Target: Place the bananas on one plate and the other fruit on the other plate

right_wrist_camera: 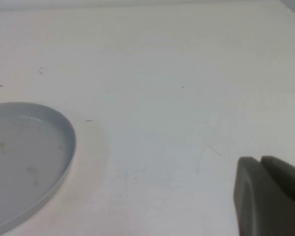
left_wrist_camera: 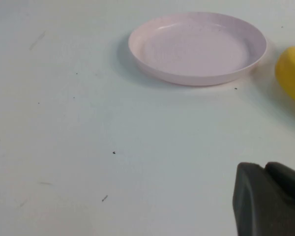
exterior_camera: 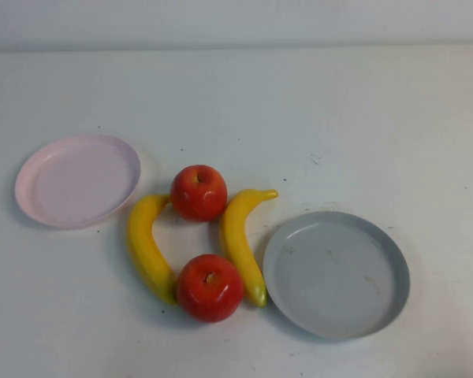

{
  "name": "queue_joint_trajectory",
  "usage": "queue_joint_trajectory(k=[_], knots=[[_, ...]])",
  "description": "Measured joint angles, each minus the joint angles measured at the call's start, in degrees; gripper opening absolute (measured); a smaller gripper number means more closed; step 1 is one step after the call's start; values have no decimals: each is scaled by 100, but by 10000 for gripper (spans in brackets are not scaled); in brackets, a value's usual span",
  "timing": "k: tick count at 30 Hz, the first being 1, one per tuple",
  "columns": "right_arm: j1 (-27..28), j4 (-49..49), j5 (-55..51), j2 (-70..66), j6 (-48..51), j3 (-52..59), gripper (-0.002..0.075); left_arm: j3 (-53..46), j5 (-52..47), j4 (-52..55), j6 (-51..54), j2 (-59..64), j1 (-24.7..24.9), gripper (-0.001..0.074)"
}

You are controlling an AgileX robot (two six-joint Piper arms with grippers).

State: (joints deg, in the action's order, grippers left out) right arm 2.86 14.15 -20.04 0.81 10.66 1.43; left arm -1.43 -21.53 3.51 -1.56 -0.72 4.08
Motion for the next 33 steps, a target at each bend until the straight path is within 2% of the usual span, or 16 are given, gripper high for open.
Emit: queue_joint_trajectory(k=[25, 33], knots=[[0, 0, 0, 0, 0, 0, -18, 0, 10, -43, 0, 0, 0, 1], [0, 0, 0, 0, 0, 0, -18, 0, 329, -738, -316, 0, 0, 1]])
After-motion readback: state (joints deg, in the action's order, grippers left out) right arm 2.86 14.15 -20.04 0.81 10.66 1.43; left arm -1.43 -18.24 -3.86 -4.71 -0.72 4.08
